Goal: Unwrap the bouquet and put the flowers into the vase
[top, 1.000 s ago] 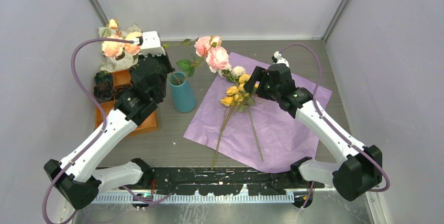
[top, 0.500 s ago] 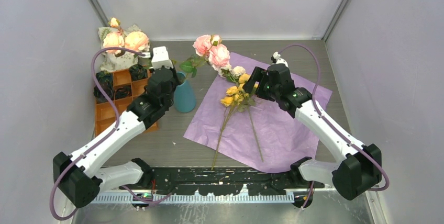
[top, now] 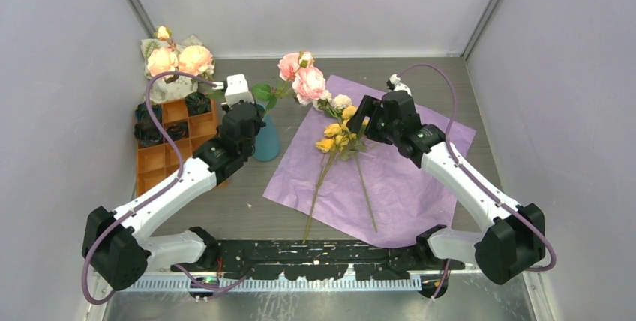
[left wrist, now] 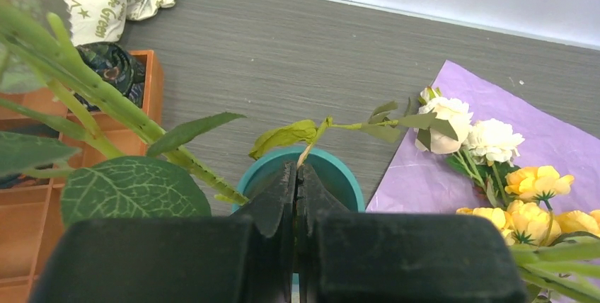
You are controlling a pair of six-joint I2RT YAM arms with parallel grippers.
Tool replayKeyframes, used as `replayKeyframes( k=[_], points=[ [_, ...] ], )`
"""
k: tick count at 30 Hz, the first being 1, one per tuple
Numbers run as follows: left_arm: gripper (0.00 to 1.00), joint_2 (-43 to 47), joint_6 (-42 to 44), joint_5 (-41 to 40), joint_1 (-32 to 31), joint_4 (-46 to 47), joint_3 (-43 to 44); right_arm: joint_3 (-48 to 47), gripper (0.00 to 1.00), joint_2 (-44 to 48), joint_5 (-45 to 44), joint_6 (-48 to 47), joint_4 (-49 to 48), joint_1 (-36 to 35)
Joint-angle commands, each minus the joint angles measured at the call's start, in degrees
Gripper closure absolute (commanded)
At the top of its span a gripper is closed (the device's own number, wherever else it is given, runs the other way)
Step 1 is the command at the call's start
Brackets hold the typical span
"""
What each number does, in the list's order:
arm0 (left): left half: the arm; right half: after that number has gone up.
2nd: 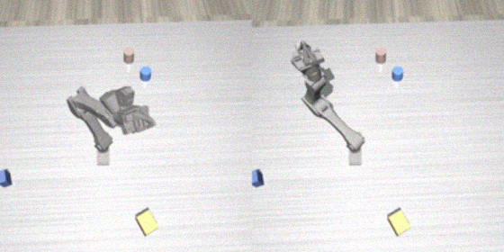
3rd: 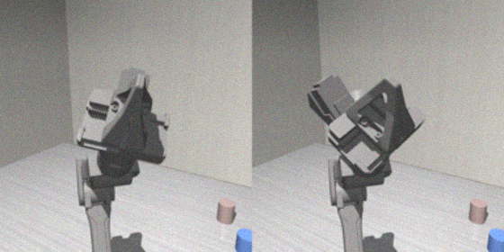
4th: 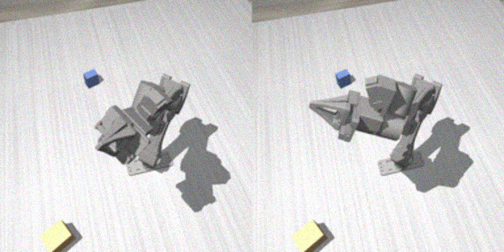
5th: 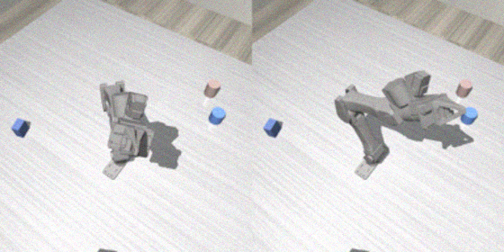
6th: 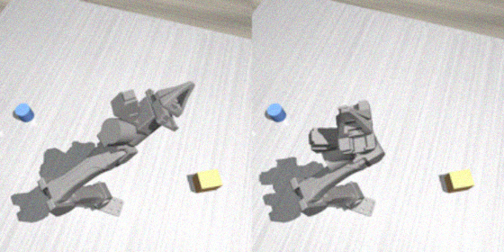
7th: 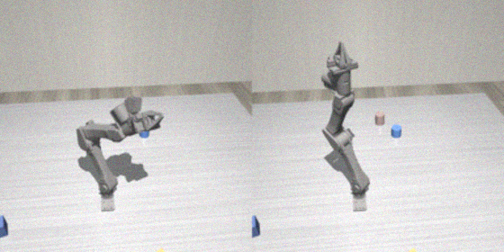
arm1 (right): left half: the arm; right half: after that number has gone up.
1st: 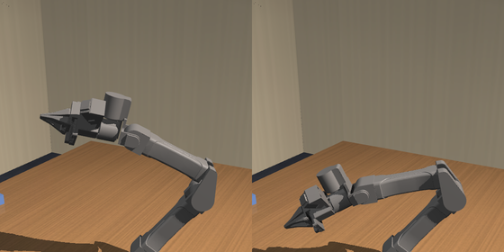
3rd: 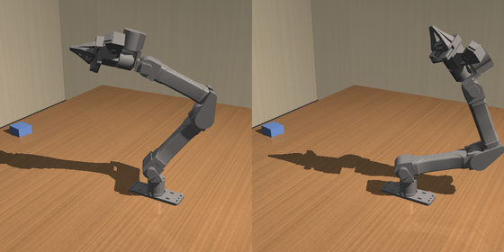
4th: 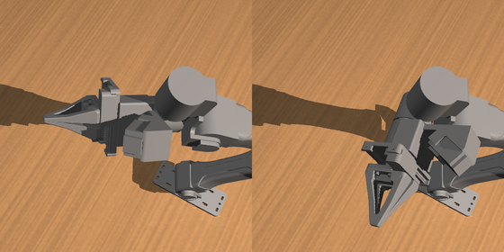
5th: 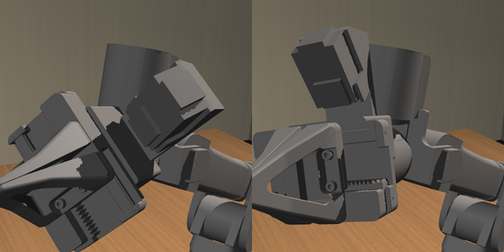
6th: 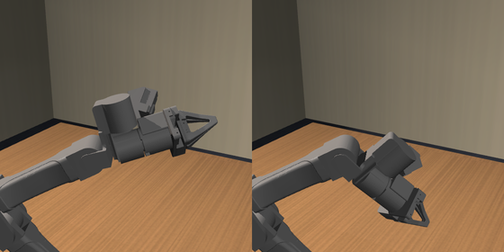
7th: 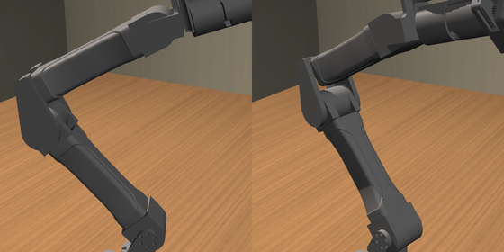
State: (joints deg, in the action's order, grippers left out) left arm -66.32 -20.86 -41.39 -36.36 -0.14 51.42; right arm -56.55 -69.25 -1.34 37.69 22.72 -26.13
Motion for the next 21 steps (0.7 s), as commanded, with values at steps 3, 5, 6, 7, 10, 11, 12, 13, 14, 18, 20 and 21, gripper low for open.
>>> replayKeyframes(
  k=[3, 5, 6, 7, 10, 11, 12, 13, 14, 18, 20, 21],
  points=[
    [1.00, -0.6, -2.8, -0.6, 0.2, 3.9, -1.5, -0.7, 0.18, -0.3, 0.5, 0.4, -2.9, 0.2],
    [0.99, -0.5, -3.4, -0.4, 0.2, 3.8, -2.3, -0.6, 0.17, -0.3, 0.4, 0.4, -3.0, 0.2],
    [0.99, -0.4, -3.6, -0.3, 0.2, 3.8, -2.7, -0.6, 0.18, -0.3, 0.4, 0.4, -3.0, 0.1],
    [0.98, -0.3, -3.7, -0.3, 0.2, 3.8, -3.1, -0.5, 0.17, -0.3, 0.4, 0.4, -3.0, 0.2],
    [0.91, 0.7, -4.0, -0.2, 0.2, 3.3, -3.7, -0.4, 0.17, -0.5, 0.5, 0.6, -3.2, 0.1],
    [0.87, 1.3, -4.0, -0.1, 0.2, 3.1, -3.9, -0.3, 0.17, -0.7, 0.5, 0.6, -3.3, 0.1],
    [0.82, 1.7, -4.0, 0.0, 0.2, 3.0, -4.2, -0.3, 0.17, -0.7, 0.5, 0.7, -3.5, 0.0],
    [0.76, 2.4, -4.0, 0.2, 0.2, 2.8, -4.4, -0.3, 0.17, -0.9, 0.5, 0.9, -3.9, 0.1],
    [0.71, 3.1, -4.1, 0.5, 0.2, 2.6, -4.6, -0.2, 0.17, -1.0, 2.4, 1.2, -4.2, 0.1],
    [0.56, 6.4, -4.0, 1.1, 0.2, 2.3, -5.6, 0.1, 0.17, -1.9, 4.9, 2.4, -5.6, 0.1],
    [0.53, 8.1, -3.9, 1.2, 0.2, 2.2, -5.9, 0.3, 0.17, -2.3, 5.7, 2.8, -6.4, 0.1],
    [0.52, 8.8, -3.9, 1.2, 0.2, 2.1, -6.1, 0.5, 0.17, -2.5, 6.0, 3.0, -6.5, 0.1]
  ],
)
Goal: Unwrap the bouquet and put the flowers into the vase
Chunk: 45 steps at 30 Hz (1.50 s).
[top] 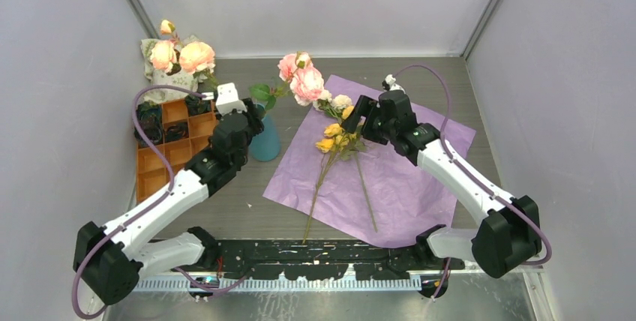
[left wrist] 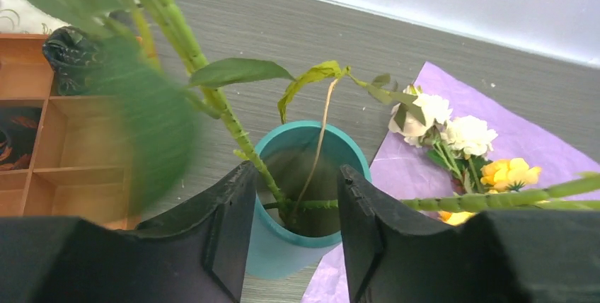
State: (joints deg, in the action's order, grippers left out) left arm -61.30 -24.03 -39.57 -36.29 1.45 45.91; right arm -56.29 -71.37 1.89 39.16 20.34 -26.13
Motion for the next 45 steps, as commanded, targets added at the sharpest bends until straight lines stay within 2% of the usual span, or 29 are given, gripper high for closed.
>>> replayKeyframes(
  k=[1, 6, 12, 20, 23, 28, 37, 45],
  points=[
    [0.52, 4.5, -0.7, -0.6, 0.1, 0.3, -0.6, 0.3, 0.17, -0.4, 2.8, 1.7, -4.3, 0.1],
    [0.51, 7.4, -0.4, 0.6, 0.1, -0.4, -0.4, 0.6, 0.17, -0.6, 3.1, 1.9, -4.7, 0.1],
    [0.56, 10.8, 0.5, 7.4, 0.1, -1.3, 2.1, 1.0, 0.17, -0.9, 3.1, 2.3, -4.9, 0.1],
    [0.58, 18.2, 2.5, 15.4, 0.1, -11.0, 10.2, 2.2, 0.20, -5.6, 1.1, 2.4, -5.2, 0.1],
    [0.58, 21.5, 2.8, 16.3, 0.1, -15.4, 13.4, 1.8, 0.26, -10.1, 1.8, 2.7, -6.1, 0.1],
    [0.58, 28.2, 2.5, 16.9, 0.1, -21.3, 17.4, 0.3, 0.41, -17.4, 5.8, 4.4, -8.3, 0.0],
    [0.56, 34.8, 3.7, 13.7, 0.1, -29.2, 20.7, -2.4, 0.43, -26.5, 7.4, 6.6, -10.7, -1.3],
    [0.56, 36.1, 4.0, 13.2, 0.0, -32.5, 21.8, -5.3, 0.52, -32.0, 7.7, 8.7, -12.7, -3.1]
  ],
)
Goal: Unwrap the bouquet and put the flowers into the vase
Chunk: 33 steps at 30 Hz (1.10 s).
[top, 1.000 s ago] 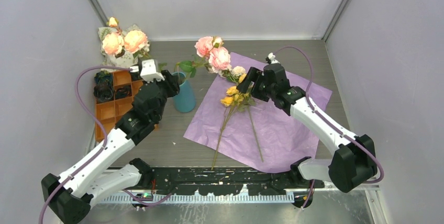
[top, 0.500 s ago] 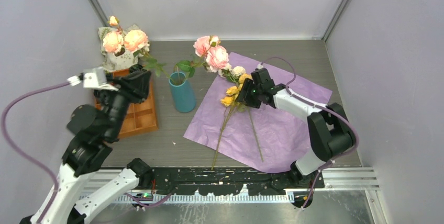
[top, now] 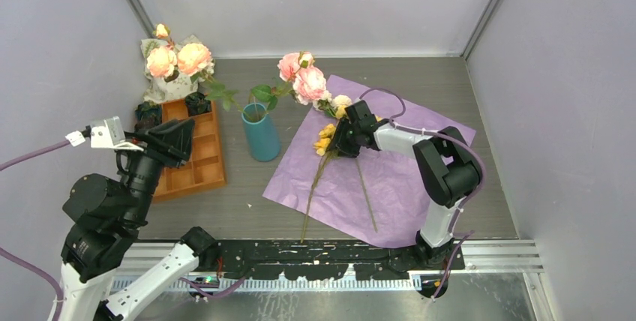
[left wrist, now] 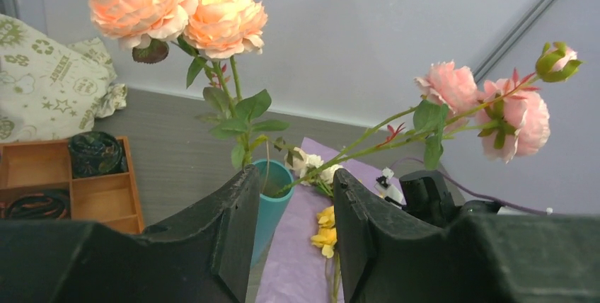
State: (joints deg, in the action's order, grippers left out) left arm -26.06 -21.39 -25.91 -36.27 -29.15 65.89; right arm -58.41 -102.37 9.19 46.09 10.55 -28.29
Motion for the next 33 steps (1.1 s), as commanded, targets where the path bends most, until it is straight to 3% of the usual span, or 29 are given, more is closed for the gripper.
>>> replayKeyframes(
  k=[1, 4, 10, 15, 23, 29, 33],
  points=[
    [0.56, 1.3, 1.3, -0.5, 0.1, -2.2, 1.9, -3.7, 0.53, -1.3, 0.3, 1.9, -2.9, -1.2],
    [0.56, 2.0, 1.4, -1.0, 0.0, -2.7, 2.0, -5.4, 0.62, -2.1, -0.3, 2.0, -2.3, -1.8],
    [0.56, 2.9, 1.3, -1.3, 0.0, -3.9, 2.0, -8.9, 0.99, -1.6, -1.6, 1.1, 0.4, -2.8],
    [0.56, 3.8, 2.3, -3.5, 0.0, -6.4, 3.9, -8.9, 0.99, 6.0, -6.2, -0.9, 4.2, -4.1],
    [0.55, 6.1, 2.4, -5.7, 0.1, -8.2, 4.7, -7.9, 0.99, 28.5, -18.2, -4.8, 12.5, -5.3],
    [0.55, 5.3, 1.5, -5.6, 0.0, -8.7, 4.9, -17.2, 0.99, 42.6, -25.1, -10.1, 19.3, -6.2],
    [0.55, 4.9, 1.1, -5.4, 0.0, -8.7, 4.8, -23.8, 0.99, 49.3, -22.5, -13.1, 16.6, -6.9]
  ],
)
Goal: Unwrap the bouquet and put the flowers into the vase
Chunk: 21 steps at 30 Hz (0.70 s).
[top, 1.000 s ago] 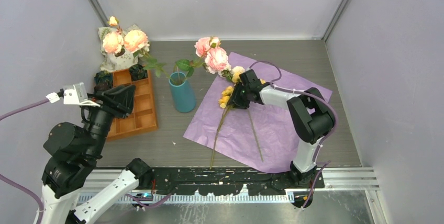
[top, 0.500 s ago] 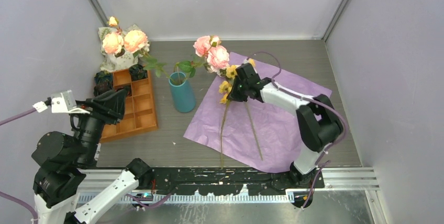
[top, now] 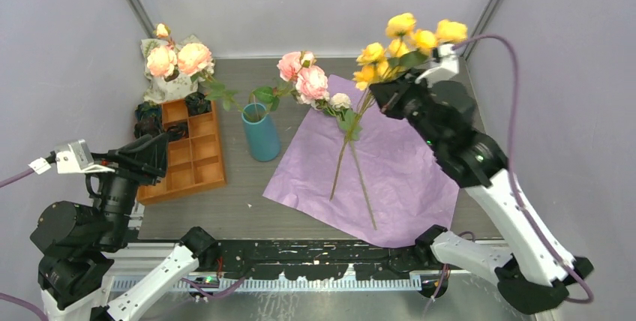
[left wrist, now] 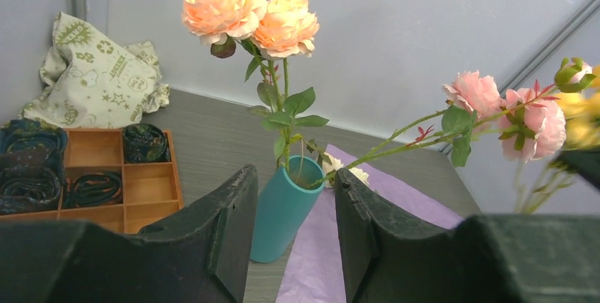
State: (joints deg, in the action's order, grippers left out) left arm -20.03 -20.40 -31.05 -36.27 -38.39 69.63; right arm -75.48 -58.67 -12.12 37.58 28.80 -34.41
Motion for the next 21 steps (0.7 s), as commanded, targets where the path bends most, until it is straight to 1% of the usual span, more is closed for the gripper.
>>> replayKeyframes(
  k=[1, 4, 5, 8, 11, 13, 16, 18, 21],
  points=[
    [0.55, -1.3, 0.1, -0.4, 0.1, 0.6, 1.0, -8.2, 0.99, 6.5, 0.9, -4.8, -3.2, -0.8],
    [0.55, -1.5, -0.1, -1.0, 0.0, 0.4, 1.0, -13.9, 0.99, 6.2, 10.0, -4.0, -8.1, -0.8],
    [0.55, -1.5, -0.2, -1.1, 0.0, 0.4, 1.0, -16.1, 0.99, 5.1, 14.7, -3.3, -9.5, -0.8],
    [0.55, -1.6, -0.5, -1.2, 0.1, 0.4, 1.0, -21.5, 0.99, -0.2, 24.3, 0.0, -14.6, -0.9],
    [0.55, -1.5, -0.5, -1.6, 0.0, 0.0, 1.2, -28.0, 0.99, -7.2, 30.1, 1.9, -17.3, -1.6],
    [0.55, -1.6, -0.4, -2.6, 0.0, -0.7, 1.6, -34.0, 0.99, -12.1, 30.8, -0.1, -16.3, -4.2],
    [0.55, -1.3, -0.3, -3.8, 0.0, -1.4, 1.9, -47.1, 0.99, -20.6, 27.4, -7.9, -10.3, -10.8],
    [0.55, -1.0, -0.2, -4.3, 0.0, -1.4, 1.8, -56.0, 0.99, -28.1, 26.0, -12.2, -5.6, -14.6],
    [0.55, -0.9, 0.2, -5.1, 0.1, -1.5, 1.5, -65.7, 0.99, -36.5, 23.9, -17.8, -1.0, -19.4]
  ],
)
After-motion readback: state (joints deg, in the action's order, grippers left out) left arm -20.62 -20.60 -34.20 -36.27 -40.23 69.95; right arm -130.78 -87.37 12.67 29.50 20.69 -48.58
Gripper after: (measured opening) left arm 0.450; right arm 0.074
